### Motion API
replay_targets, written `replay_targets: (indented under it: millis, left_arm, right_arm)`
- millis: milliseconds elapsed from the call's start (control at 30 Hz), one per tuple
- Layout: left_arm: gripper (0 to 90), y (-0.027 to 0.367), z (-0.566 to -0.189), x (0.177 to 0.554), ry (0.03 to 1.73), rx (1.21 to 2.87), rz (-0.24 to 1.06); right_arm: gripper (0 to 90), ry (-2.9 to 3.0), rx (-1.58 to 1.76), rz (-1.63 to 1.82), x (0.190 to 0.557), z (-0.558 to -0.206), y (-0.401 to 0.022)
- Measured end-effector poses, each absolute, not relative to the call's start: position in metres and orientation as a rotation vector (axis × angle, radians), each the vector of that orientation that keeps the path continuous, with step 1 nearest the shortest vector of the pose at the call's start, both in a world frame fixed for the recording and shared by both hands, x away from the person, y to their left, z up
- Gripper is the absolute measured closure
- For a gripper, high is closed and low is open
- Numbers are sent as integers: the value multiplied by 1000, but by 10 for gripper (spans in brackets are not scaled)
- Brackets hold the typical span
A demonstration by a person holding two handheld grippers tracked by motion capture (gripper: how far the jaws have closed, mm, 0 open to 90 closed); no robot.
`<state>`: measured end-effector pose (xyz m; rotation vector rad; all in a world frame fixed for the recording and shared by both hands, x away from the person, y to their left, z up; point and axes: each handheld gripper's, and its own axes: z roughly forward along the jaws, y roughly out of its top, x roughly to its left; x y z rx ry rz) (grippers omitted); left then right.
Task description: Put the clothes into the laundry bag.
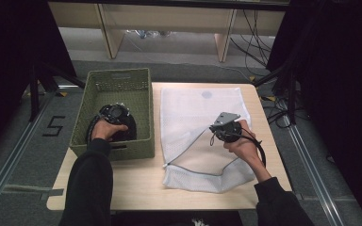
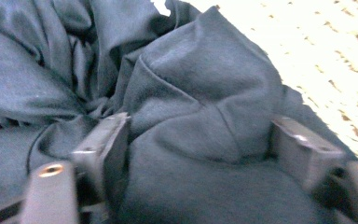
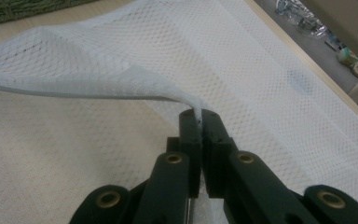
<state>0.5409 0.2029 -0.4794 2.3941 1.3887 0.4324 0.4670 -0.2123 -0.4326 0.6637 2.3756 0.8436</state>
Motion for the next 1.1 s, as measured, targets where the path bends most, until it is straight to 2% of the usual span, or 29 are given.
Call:
replay_targets:
  millis: [33,133,433,467,567,600,633,667,767,800,1100]
  left_arm:
    - [268,203,-475,540,1402,2387,450]
    - [148,206,-466,536,1463,2338,577]
    - [138,215,-459,535,1496,2283,628]
    - [125,220,-458,535,1520,2234,687]
    - [101,225,-457,535,1549,2210,715]
    - [92,228,-459,535,1561,2220,688]
    - [70,232,-465,537,1607,2219,593]
    - [54,232,-465,537,1607,2219,593]
    - [0,243,-481,543,1723,2178,415]
    - [0,244,-486,543,1722,2156,390]
    - [0,232,-492,545,1673,2183,368]
  right_arm:
    - [894,2376,653,842,469,-432,-213]
    - [893,2380,655,842,469,-433,-213]
    - [889,2382,678,847,469,-434,-211]
    - [889,2385,650,844,470,-434,-212]
    - [889,2388,666,843,469,-435,-211]
    - [890,2390,645,843,471,-434,-212]
    - [890,2391,646,845,471,-435,-211]
    - [890,2391,646,845,471,-435,-211]
    - [889,2392,640,843,470,-434,-210]
    - [889,2388,643,846,470,-434,-210]
    - [885,2390,639,852,470,-433,-211]
